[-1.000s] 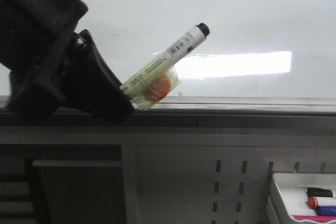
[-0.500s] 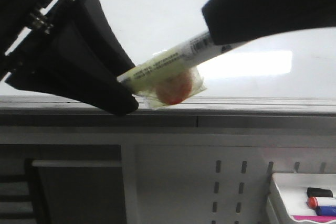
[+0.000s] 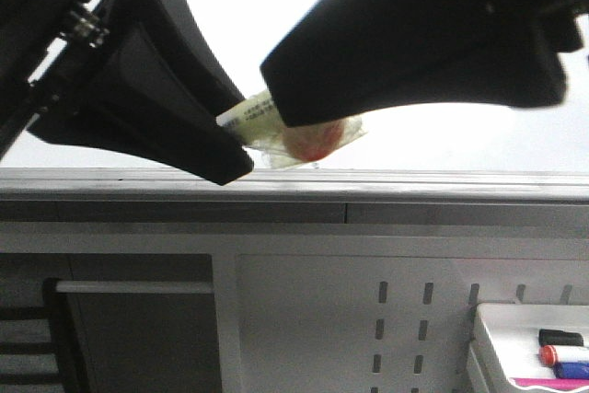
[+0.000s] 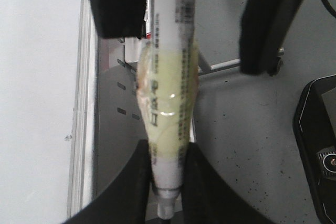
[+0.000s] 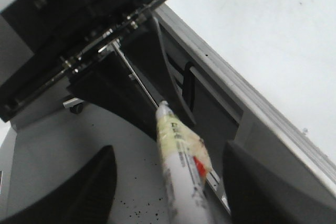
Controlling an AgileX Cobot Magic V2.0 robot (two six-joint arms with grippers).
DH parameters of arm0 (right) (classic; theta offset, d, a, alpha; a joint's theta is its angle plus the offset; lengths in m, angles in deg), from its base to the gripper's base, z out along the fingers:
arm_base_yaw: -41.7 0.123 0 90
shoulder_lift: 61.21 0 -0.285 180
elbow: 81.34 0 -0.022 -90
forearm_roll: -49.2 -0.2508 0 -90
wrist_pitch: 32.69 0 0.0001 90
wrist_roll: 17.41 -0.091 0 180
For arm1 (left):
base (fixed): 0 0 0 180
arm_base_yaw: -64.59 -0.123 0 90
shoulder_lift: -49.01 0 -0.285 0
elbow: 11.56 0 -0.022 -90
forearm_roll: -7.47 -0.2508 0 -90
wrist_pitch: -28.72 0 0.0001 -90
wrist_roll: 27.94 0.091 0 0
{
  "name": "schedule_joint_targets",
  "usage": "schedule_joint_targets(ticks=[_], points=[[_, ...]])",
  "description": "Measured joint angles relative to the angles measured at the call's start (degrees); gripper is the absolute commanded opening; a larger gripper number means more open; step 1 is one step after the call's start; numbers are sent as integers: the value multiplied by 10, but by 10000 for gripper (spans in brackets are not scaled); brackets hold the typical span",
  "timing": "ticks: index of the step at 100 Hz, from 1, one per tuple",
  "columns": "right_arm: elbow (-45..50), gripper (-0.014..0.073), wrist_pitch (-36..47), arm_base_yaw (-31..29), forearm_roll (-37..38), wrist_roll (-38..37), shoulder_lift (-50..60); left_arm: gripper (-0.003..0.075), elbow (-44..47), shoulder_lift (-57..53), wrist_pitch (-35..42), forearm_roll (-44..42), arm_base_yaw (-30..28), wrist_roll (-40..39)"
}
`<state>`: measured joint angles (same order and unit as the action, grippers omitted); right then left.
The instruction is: Write number 4 on whiteboard
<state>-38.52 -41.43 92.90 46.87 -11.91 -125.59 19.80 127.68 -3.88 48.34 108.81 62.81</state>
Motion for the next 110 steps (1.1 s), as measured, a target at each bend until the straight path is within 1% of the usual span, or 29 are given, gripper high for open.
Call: schedule_joint_targets(ticks=[9,21,28,35,40,46,61,66,73,77,78,80,85,87,88,92,95,97,101,105,110], points=[[0,377,9,0,-5,0,-12,-20,0,0,0,12,0,0],[0,284,16,0,-7,0,-23,-20,0,0,0,23,0,0],[0,204,17,0,-8,0,-23,-20,0,0,0,27,0,0],[0,102,18,0,-8,0,-23,-20,0,0,-4,27,0,0],[0,15,18,0,-8,0,-23,-20,0,0,-6,27,0,1],[0,-64,17,0,-7,2,-23,-20,0,0,-6,27,0,1],[0,-72,17,0,-5,8,-23,-18,0,0,-6,30,0,3],[0,-72,17,0,-5,10,-23,-3,0,0,-5,34,0,4],[0,-72,20,0,-4,13,-23,78,1,0,-1,43,0,8],[-1,-72,21,0,-4,13,-23,158,1,0,4,49,0,8],[-1,-72,22,0,-4,12,-23,189,1,0,5,52,0,8],[-1,-72,22,0,-5,10,-23,221,1,0,8,56,0,8],[-2,-72,25,0,-5,9,-23,355,1,0,15,68,0,8],[-2,-72,25,0,-5,9,-23,386,1,0,19,71,0,6],[-2,-72,25,0,-5,9,-23,417,1,0,20,73,0,3],[-2,-72,25,0,-5,8,-23,492,1,-3,29,76,0,-5],[-2,-72,25,0,-4,8,-23,527,2,-5,38,77,-1,-13],[-3,-72,25,0,-2,8,-23,542,2,-8,43,77,-1,-17],[-4,-72,27,-1,0,7,-23,546,3,-15,53,77,-2,-28],[-4,-72,32,-5,0,6,-23,536,4,-26,62,77,-3,-37],[-4,-71,41,-15,1,5,-21,504,6,-43,66,77,-7,-47]])
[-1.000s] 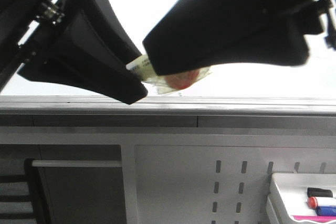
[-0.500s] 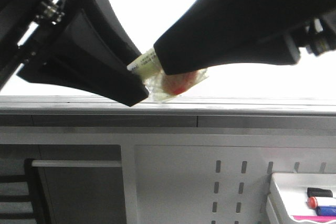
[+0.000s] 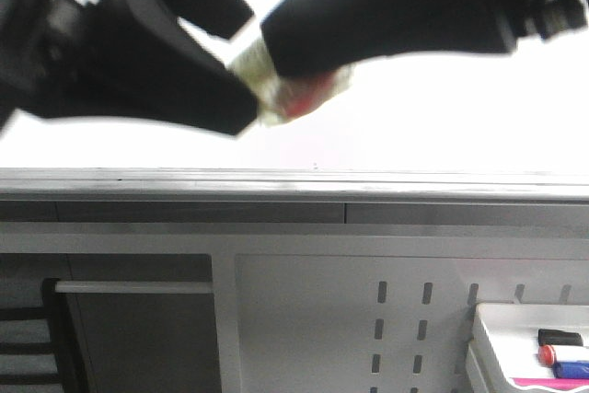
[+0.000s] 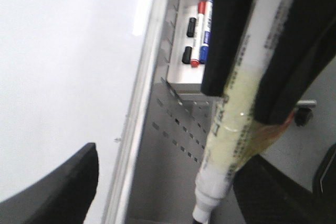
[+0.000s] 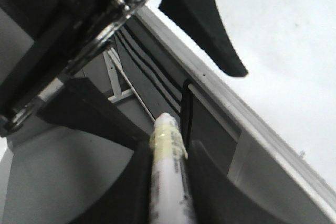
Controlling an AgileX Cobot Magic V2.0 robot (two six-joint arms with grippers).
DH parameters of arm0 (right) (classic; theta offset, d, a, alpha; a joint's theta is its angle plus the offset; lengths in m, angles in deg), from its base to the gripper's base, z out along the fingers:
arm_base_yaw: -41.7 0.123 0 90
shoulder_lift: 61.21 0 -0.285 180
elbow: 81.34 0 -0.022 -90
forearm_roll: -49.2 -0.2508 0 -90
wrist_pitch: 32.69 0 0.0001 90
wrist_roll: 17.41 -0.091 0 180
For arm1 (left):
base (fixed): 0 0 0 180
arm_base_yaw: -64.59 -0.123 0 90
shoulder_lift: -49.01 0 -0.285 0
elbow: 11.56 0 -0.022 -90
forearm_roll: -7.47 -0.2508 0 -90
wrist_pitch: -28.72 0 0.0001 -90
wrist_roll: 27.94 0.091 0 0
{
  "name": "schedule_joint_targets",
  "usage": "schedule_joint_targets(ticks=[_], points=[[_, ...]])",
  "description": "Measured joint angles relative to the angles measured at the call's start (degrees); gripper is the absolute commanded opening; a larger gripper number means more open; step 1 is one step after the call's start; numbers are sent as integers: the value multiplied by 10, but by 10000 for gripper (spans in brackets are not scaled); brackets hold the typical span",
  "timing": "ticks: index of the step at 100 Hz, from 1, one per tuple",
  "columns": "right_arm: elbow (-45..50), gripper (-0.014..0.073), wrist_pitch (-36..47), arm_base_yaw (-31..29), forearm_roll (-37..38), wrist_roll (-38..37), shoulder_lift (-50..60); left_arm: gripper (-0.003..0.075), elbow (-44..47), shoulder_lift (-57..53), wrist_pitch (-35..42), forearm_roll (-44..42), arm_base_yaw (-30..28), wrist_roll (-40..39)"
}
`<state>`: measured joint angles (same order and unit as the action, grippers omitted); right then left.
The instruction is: Write number 4 on whiteboard
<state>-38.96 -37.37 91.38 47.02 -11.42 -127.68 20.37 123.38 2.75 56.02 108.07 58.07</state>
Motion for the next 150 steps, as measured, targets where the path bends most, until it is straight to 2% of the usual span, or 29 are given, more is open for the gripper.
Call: schedule_joint_targets(ticks=[17,32,40,47,64,87,150], points=[[0,-71,-11,-69,5,0,-4,343,15,-99,23,33,-42,-91],[0,-71,9,-126,17,0,-4,274,82,-206,85,42,-104,-181],[0,-71,33,-146,26,0,-5,244,123,-262,103,48,-134,-197],[0,-71,58,-157,32,0,-8,185,158,-309,108,62,-153,-200],[-6,-54,107,-175,51,0,-41,-21,232,-382,112,136,-180,-205],[-42,-53,129,-209,64,14,-91,-20,269,-397,114,192,-182,-206],[-100,-53,148,-235,67,21,-180,-20,269,-397,117,204,-182,-209]])
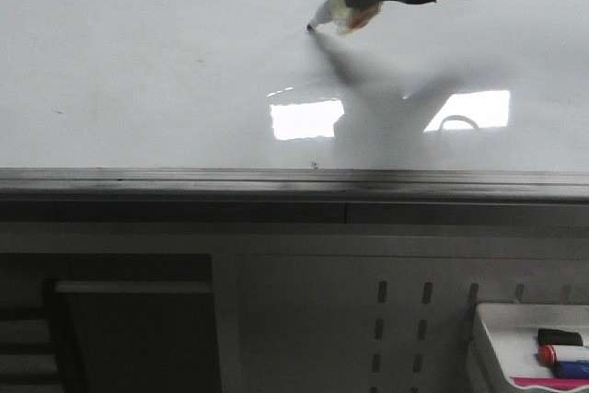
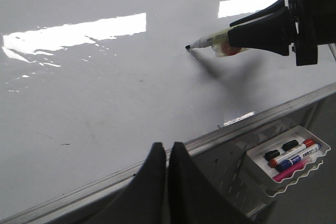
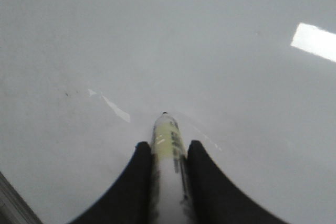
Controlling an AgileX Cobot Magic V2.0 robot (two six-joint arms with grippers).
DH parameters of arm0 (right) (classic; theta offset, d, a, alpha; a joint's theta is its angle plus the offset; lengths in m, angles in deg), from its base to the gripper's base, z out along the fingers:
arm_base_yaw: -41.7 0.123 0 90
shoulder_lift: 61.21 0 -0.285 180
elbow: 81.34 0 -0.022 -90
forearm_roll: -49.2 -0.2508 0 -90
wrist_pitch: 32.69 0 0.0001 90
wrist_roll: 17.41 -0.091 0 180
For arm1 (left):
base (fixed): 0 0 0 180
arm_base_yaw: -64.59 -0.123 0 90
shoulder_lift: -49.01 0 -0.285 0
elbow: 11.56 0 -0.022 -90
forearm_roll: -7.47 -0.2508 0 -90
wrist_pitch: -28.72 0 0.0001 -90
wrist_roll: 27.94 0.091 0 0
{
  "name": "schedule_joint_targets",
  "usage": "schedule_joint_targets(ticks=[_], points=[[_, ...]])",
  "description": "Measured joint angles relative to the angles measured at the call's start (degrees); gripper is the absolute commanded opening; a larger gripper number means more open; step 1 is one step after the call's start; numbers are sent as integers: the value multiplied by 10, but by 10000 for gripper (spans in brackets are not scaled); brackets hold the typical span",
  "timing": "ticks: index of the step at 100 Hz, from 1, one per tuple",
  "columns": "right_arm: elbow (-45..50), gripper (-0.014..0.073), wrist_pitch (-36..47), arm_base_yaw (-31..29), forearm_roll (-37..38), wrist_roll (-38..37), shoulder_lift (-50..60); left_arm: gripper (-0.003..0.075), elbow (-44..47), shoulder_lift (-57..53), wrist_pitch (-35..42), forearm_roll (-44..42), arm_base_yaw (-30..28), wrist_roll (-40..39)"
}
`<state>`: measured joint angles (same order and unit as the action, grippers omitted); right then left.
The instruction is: Write number 4 on whiteboard
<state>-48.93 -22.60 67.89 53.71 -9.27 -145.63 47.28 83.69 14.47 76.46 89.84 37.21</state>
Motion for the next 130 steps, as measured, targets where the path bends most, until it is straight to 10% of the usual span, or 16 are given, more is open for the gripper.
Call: schedule_joint_targets(ticks=[130], points=[[-9,-53,-83,15,-29,0,2,-20,0,0,2,13,0,0]])
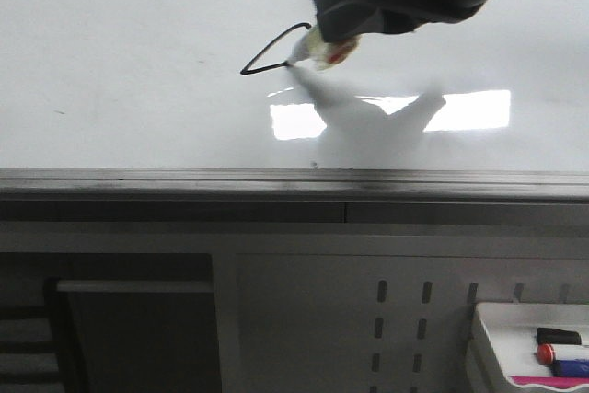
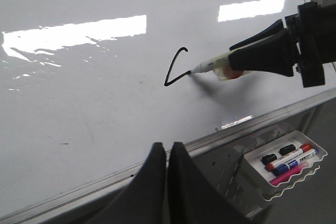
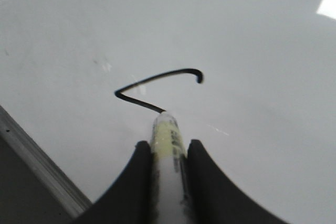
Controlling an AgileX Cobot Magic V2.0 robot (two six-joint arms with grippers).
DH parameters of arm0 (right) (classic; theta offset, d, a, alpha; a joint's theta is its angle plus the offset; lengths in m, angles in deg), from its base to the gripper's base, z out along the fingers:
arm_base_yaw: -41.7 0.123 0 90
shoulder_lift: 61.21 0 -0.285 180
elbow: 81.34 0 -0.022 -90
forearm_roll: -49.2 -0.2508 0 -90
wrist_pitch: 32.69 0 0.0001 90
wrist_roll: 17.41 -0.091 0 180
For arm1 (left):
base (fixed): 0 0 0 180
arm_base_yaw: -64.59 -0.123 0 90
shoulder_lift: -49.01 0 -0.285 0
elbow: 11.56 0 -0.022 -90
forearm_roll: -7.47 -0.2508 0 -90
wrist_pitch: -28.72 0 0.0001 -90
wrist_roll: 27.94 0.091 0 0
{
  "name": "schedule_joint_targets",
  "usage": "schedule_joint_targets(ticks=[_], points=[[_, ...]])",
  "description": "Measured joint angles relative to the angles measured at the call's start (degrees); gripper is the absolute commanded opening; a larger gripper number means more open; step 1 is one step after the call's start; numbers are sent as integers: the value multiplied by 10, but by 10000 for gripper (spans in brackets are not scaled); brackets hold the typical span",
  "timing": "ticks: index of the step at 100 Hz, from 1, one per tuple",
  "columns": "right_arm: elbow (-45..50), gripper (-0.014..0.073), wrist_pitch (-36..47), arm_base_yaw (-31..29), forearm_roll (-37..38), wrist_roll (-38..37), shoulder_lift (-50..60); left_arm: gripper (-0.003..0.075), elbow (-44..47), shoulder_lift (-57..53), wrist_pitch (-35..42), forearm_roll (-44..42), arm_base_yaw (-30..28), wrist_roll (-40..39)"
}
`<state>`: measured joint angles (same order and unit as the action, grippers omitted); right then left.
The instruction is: Write number 4 on whiteboard
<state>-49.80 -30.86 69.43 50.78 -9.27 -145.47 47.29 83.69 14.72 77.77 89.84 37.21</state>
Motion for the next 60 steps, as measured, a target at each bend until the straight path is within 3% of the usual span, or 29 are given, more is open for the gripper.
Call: schedule_joint_targets(ticks=[31,49,60], points=[[11,-53,-166,-80,-6,0,101,-20,0,0,1,1,0,0],[16,-53,-177,-90,-3,0,120,-20,0,0,1,1,0,0],[16,-54,-143,-74,-2,0,131,-20,0,0,2,1,0,0]])
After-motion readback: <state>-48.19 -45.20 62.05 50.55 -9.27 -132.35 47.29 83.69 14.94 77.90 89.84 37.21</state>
